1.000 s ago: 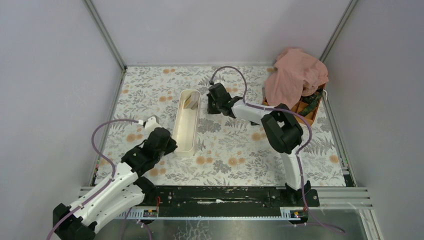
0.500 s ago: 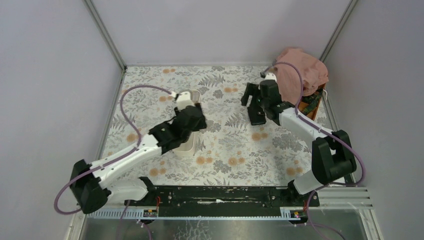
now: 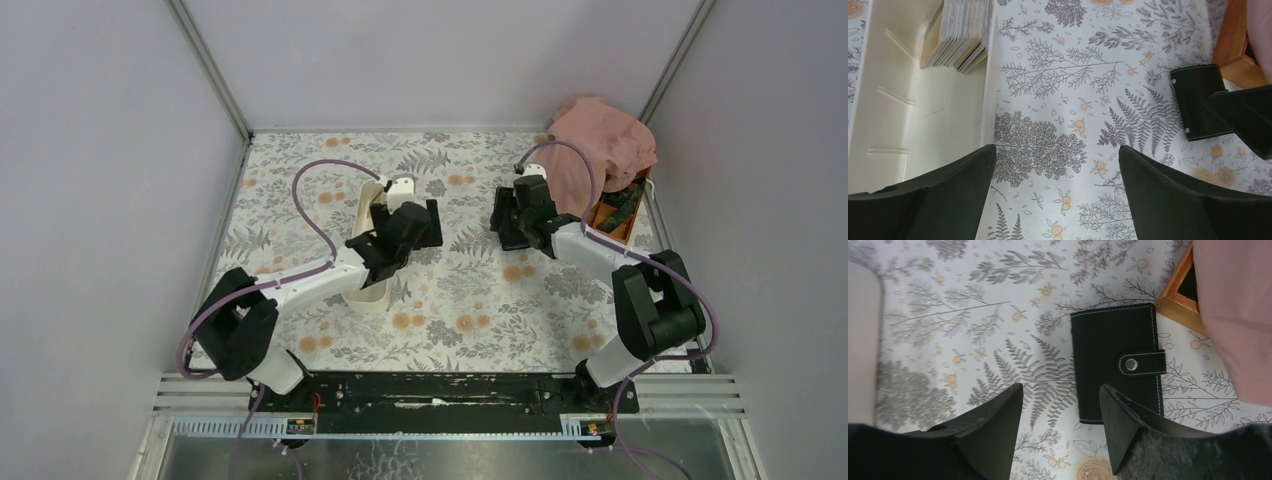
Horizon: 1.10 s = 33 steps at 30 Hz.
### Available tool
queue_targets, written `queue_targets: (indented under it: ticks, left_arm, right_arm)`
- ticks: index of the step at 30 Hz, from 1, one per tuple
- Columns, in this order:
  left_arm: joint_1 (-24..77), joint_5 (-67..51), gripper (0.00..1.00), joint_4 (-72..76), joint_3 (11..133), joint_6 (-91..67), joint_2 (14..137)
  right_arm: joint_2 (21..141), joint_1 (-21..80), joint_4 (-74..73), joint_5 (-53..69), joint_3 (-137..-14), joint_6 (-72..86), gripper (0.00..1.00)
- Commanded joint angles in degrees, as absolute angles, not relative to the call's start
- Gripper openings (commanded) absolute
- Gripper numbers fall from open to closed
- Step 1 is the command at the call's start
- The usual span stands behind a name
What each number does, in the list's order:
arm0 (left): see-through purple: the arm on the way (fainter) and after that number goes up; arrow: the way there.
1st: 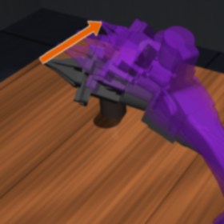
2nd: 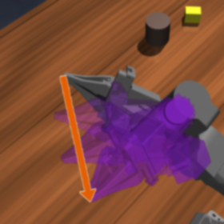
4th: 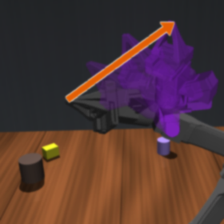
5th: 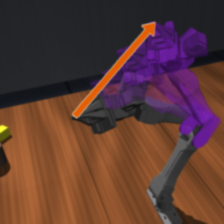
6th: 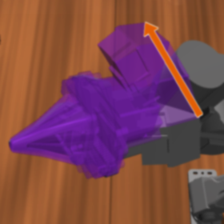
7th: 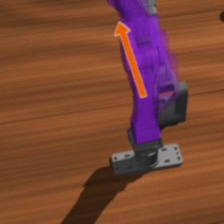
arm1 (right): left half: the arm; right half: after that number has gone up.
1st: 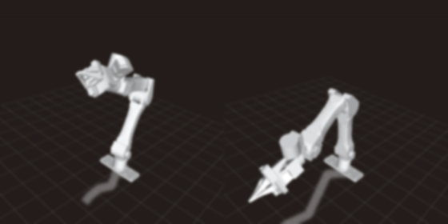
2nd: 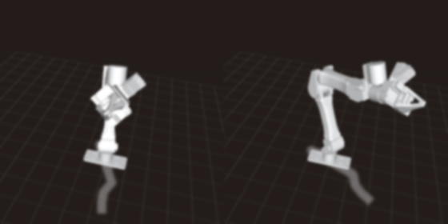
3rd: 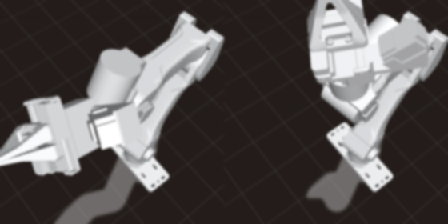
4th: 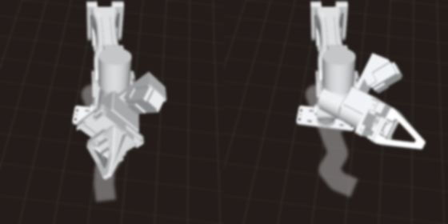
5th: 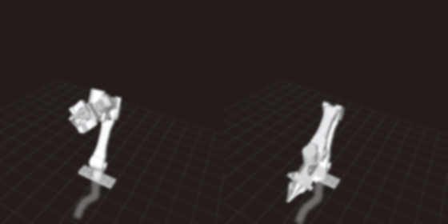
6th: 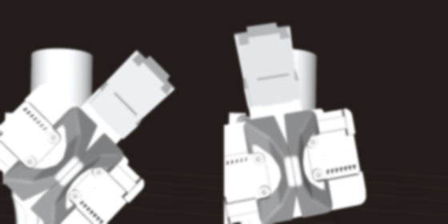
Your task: Take the credit cards out of the card holder
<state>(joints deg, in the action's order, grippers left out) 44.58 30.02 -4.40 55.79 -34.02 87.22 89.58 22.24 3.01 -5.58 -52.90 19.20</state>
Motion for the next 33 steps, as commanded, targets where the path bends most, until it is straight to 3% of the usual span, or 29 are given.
queue_targets:
  ticks: [1,9,13,25,32,33]
  left_arm:
    - [43.9,26.1,1.00,3.8,53.2,-31.4,88.4]
    - [43.4,17.6,1.00,8.1,51.1,-29.4,92.5]
    - [43.3,15.4,1.00,8.7,51.2,-29.7,92.8]
    - [43.3,15.5,1.00,11.5,50.8,-26.3,95.7]
    - [43.4,19.4,1.00,4.2,55.6,-25.0,99.2]
    - [43.3,18.4,0.96,2.2,57.5,-23.9,100.4]
  right_arm:
    - [93.4,22.6,4.9,-10.5,-52.9,17.9,0.65]
    - [97.8,22.6,5.3,-18.6,-52.4,19.2,0.71]
    - [99.3,22.7,3.8,-14.6,-52.6,20.1,0.71]
    - [101.7,29.2,0.8,-9.8,-55.9,16.8,0.63]
    - [96.4,29.2,5.9,-13.2,-51.4,16.7,0.61]
    - [96.0,29.2,6.2,-13.8,-51.0,16.7,0.61]
